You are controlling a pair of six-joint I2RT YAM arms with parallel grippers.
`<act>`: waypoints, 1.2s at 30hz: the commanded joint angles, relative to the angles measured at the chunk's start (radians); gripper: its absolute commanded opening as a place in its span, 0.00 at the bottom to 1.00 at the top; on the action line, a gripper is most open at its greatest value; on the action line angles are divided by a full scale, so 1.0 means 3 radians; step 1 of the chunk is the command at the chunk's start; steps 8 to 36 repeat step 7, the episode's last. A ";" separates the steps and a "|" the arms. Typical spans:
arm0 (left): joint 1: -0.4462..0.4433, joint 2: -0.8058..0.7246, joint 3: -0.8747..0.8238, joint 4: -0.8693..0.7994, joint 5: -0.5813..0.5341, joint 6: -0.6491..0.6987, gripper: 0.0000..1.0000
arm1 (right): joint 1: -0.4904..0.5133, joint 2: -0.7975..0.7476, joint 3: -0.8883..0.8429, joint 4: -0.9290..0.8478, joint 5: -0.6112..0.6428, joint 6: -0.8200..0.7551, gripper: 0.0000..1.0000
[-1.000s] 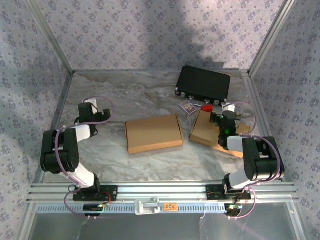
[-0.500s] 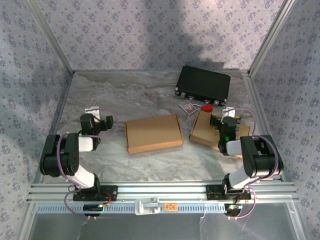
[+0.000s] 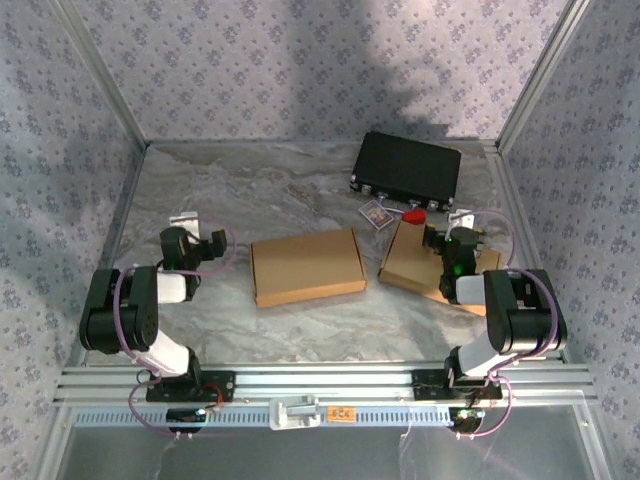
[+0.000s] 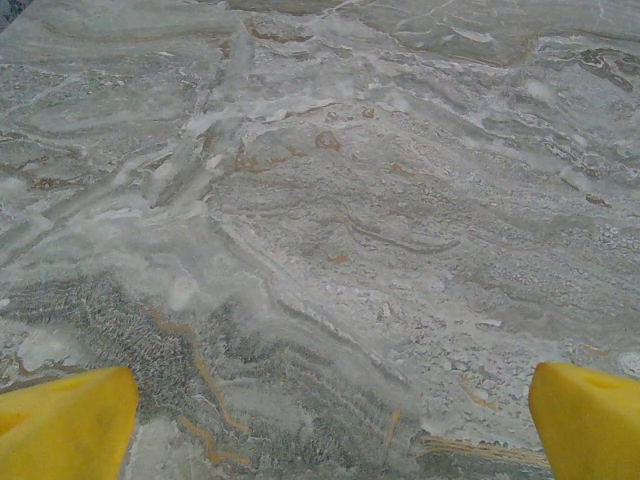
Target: Fold the paper box
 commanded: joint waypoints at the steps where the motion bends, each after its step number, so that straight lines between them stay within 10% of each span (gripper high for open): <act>1: -0.0014 -0.0003 0.0073 0.0146 0.0005 0.0037 1.00 | 0.0016 0.0013 0.0026 -0.0012 0.0001 0.0018 0.99; 36: -0.0017 -0.0008 0.0070 0.0148 0.0006 0.0040 1.00 | 0.0044 -0.0002 -0.0048 0.0090 0.0007 -0.0016 0.99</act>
